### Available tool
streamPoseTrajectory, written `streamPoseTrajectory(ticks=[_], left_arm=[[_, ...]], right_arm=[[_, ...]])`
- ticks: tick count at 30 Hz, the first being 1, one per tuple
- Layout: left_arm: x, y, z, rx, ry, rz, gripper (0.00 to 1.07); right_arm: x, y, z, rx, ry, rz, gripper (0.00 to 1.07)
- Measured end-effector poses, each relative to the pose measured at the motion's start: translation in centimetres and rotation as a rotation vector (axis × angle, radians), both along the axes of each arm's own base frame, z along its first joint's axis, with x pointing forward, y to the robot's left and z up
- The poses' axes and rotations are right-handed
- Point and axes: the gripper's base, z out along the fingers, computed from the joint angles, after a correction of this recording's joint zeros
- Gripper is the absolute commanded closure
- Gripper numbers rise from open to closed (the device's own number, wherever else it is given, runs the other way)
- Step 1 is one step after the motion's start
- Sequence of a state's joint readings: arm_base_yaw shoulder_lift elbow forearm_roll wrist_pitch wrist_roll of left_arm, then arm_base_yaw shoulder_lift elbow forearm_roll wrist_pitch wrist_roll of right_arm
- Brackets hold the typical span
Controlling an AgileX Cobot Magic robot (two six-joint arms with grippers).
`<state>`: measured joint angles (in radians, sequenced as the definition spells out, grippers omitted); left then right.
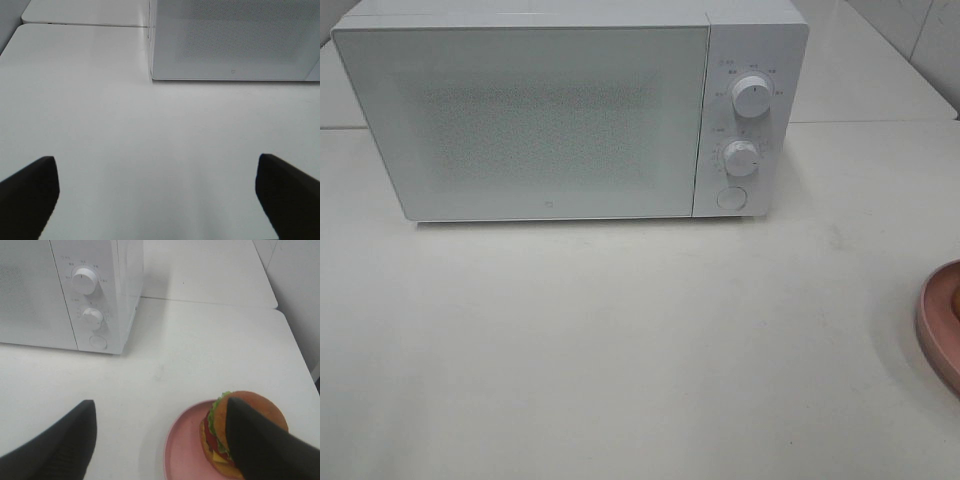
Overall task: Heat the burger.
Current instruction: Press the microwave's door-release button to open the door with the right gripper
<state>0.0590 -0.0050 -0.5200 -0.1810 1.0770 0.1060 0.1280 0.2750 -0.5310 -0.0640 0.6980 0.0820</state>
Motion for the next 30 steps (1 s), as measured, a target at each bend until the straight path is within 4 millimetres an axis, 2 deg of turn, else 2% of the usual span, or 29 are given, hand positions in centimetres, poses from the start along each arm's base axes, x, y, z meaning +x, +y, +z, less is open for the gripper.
streamPoseTrajectory(ticks=[5, 6, 10, 12, 19, 21, 25, 26, 30], left_arm=[[0.0, 0.0, 0.0, 0.0, 0.0, 0.0, 0.06], [0.0, 0.0, 0.0, 0.0, 0.0, 0.0, 0.06], [0.0, 0.0, 0.0, 0.0, 0.0, 0.0, 0.06], [0.0, 0.0, 0.0, 0.0, 0.0, 0.0, 0.06], [0.0, 0.0, 0.0, 0.0, 0.0, 0.0, 0.06], [0.0, 0.0, 0.0, 0.0, 0.0, 0.0, 0.06], [0.0, 0.0, 0.0, 0.0, 0.0, 0.0, 0.06], [0.0, 0.0, 0.0, 0.0, 0.0, 0.0, 0.06], [0.0, 0.0, 0.0, 0.0, 0.0, 0.0, 0.06]], right_arm=[[1.8, 0.3, 0.4, 0.001, -0.022, 0.006, 0.37], [2.7, 0.4, 0.4, 0.0, -0.02, 0.008, 0.35], [3.8, 0.6, 0.5, 0.001, -0.035, 0.012, 0.33], [5.0, 0.8, 0.5, 0.001, -0.038, 0.016, 0.3], [7.4, 1.1, 0.3, 0.004, -0.048, 0.023, 0.29], [8.7, 1.3, 0.0, 0.004, -0.048, 0.027, 0.29], [9.9, 1.5, -0.4, 0.007, -0.073, 0.033, 0.29], [10.7, 1.7, -1.0, 0.011, -0.098, 0.038, 0.29], [11.6, 1.9, -2.4, 0.015, -0.103, 0.043, 0.3]])
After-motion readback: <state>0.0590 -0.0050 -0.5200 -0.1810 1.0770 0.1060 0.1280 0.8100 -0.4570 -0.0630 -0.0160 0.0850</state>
